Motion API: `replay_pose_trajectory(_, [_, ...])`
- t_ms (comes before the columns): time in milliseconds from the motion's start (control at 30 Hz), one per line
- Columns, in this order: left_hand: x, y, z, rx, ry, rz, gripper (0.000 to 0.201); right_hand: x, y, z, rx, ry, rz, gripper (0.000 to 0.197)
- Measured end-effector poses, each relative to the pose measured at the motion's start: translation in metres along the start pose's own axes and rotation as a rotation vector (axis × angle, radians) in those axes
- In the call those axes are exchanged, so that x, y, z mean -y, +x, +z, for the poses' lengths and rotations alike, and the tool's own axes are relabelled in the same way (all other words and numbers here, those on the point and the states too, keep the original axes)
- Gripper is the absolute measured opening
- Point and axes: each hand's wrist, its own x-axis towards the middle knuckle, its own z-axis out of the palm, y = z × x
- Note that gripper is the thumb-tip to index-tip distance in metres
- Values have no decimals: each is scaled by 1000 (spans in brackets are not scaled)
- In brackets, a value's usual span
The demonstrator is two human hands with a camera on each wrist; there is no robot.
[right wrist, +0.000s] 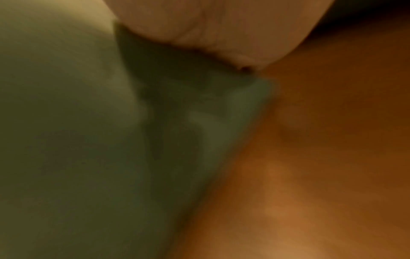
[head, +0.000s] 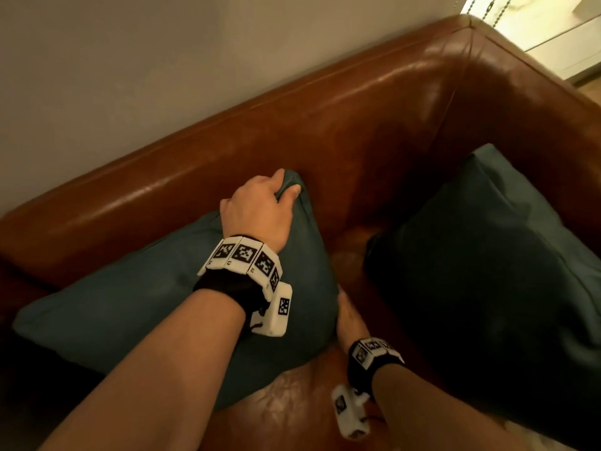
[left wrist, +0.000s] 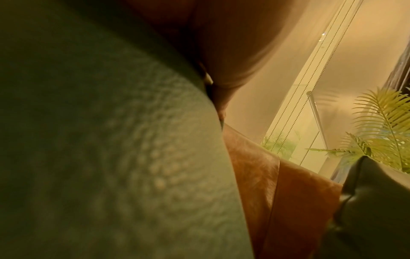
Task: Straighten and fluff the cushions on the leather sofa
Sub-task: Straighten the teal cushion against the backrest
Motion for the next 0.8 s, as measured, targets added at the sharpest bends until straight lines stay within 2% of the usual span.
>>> replay_pose_trajectory(100, [2, -2, -1, 15, -8, 19, 52, -33, 1, -14, 89, -209, 222, 57])
replay_pose_trajectory(167, [7, -8, -7, 57, -26, 64, 55, -11, 2, -23, 50, -261, 231, 54])
replay_pose_trajectory(267, [39, -23, -23, 101, -24, 62, 62, 72, -5, -35, -204, -136, -65, 49])
replay_pose_trajectory(333, [75, -38, -30, 124, 72, -14, 67, 142, -18, -40, -356, -103, -403, 50])
replay_pose_trajectory(367, [93, -48, -31, 129, 140, -47, 70, 175, -26, -36, -384, -194, -597, 50])
replay_pose_trajectory(433, [120, -64, -34, 96, 222, -54, 72, 224, -33, -16, -261, -537, -914, 48])
replay_pose_trajectory(500, [141, -75, -36, 61, 273, -19, 70, 244, -32, 12, -1, -965, -1024, 49])
replay_pose_trajectory(533, [152, -80, -37, 53, 301, -13, 69, 242, -27, 21, 86, -1154, -1017, 51])
replay_pose_trajectory(567, [164, -86, -40, 52, 319, -28, 68, 235, -20, 22, 108, -1293, -1007, 53])
replay_pose_trajectory(600, [179, -91, -44, 45, 324, -60, 68, 229, -13, 15, 72, -1367, -977, 55])
replay_pose_trajectory(633, [196, -97, -48, 25, 323, -96, 68, 224, -8, 4, 4, -1381, -897, 55])
replay_pose_trajectory(700, [228, -111, -55, -22, 321, -173, 64, 217, 2, -22, -128, -1332, -628, 56])
replay_pose_trajectory(767, [253, -124, -61, -56, 278, -281, 58, 217, 4, -37, -186, -1257, -385, 60])
replay_pose_trajectory(800, [260, -130, -63, -86, 210, -363, 57, 219, 1, -38, -199, -1164, -315, 63])
